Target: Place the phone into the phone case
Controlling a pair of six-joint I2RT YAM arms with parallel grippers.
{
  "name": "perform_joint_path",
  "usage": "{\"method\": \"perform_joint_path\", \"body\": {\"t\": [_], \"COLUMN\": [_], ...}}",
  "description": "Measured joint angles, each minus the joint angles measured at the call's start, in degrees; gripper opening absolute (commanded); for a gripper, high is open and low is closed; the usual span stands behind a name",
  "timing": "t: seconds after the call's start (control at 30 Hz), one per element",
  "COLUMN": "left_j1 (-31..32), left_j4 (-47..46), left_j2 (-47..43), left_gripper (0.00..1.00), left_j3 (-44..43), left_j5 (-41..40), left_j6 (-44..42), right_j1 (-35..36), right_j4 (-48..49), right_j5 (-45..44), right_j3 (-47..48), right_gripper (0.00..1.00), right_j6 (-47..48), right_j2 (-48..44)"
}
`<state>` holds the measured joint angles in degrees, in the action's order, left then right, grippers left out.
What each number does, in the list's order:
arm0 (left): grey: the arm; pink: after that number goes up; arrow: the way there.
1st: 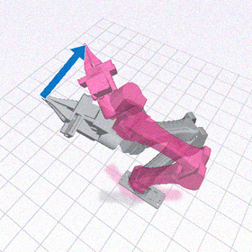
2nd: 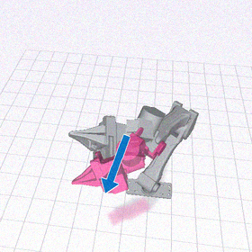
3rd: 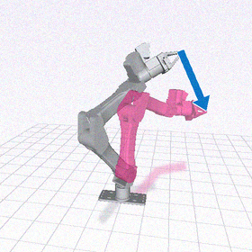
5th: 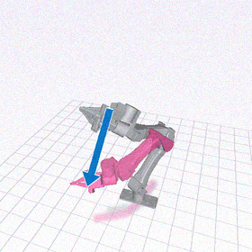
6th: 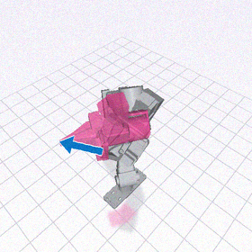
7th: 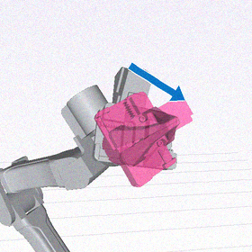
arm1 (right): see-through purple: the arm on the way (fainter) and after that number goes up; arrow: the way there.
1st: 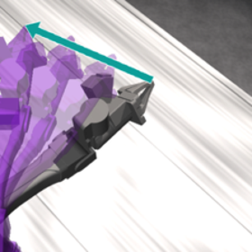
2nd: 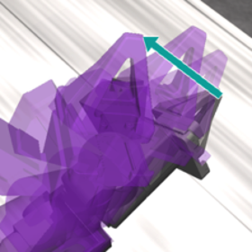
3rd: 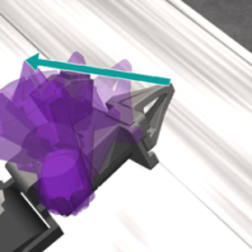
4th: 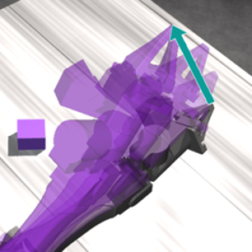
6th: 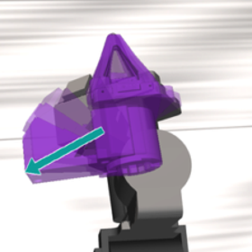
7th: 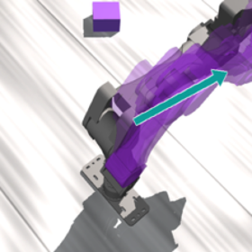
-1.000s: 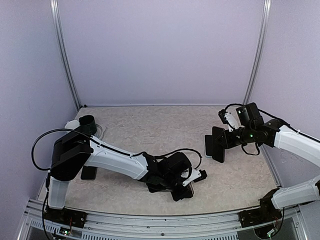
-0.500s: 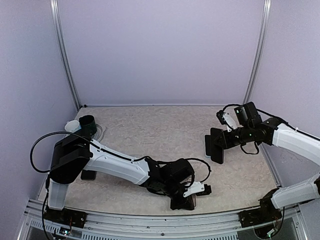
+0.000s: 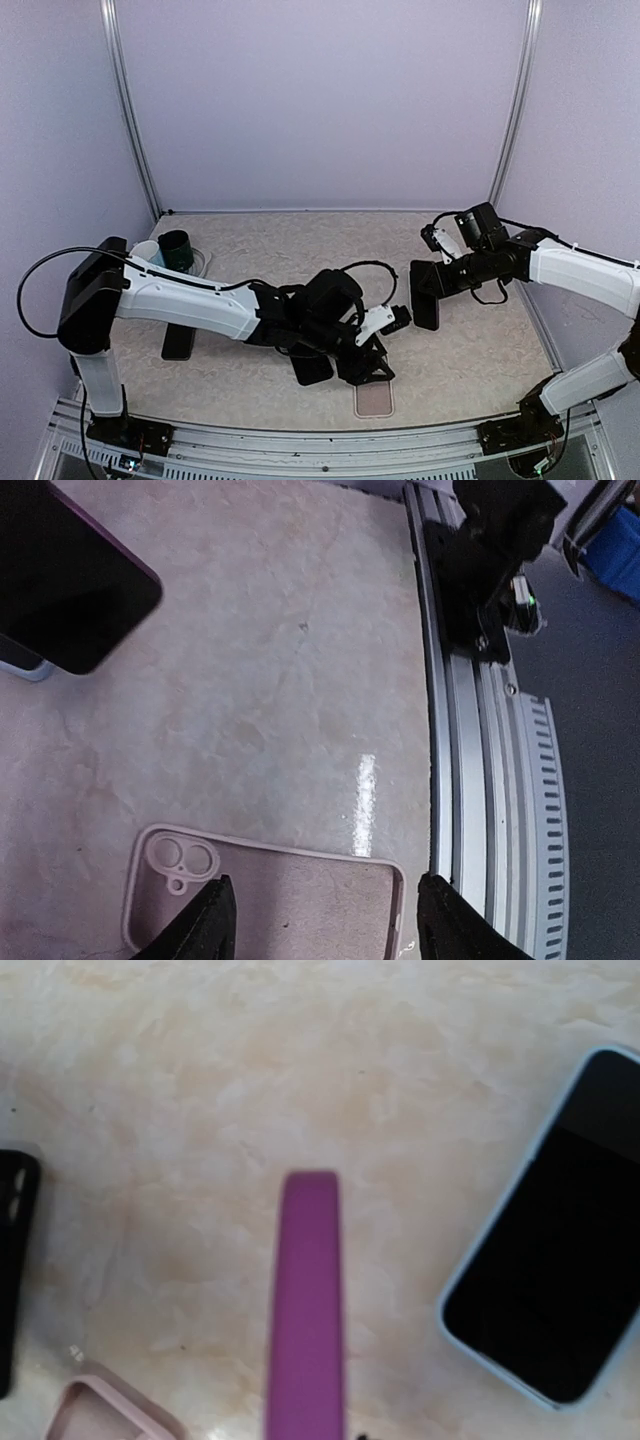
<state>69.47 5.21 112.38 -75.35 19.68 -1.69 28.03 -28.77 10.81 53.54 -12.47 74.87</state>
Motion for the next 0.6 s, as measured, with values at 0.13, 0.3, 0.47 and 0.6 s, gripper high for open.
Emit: {"method": "perform_joint_path", "body": {"t": [0.13, 0.3, 0.47, 0.6], "left_j1": [-2.84, -5.66, -8.33, -8.68], "left_j4": [-6.14, -11.32, -11.41, -10.23], "left_j2": [-9.03, -16.87, -18.05, -18.03], "left_gripper": [0.66, 0.67, 0.65, 0.60], "left_j3": [6.67, 16.24, 21.97, 25.05], "left_j5": [-1.99, -11.54, -20.41, -25.24], "left_j6": [3.63, 12.61, 21.09, 25.83], "right_j1": [1.09, 3.89, 6.12, 6.73], "right_j4": [0.02, 2.49, 6.05, 8.50], "right_j5": [0.90, 4.17, 10.19, 16.06], "right_j3": [1.77, 3.19, 2.71, 0.81], "right_gripper": [0.00, 0.00, 0.00, 0.00], "right_j6": [-0.15, -1.46, -2.43, -2.95], "right_j2": [1.22, 1.33, 3.10, 6.16]}}
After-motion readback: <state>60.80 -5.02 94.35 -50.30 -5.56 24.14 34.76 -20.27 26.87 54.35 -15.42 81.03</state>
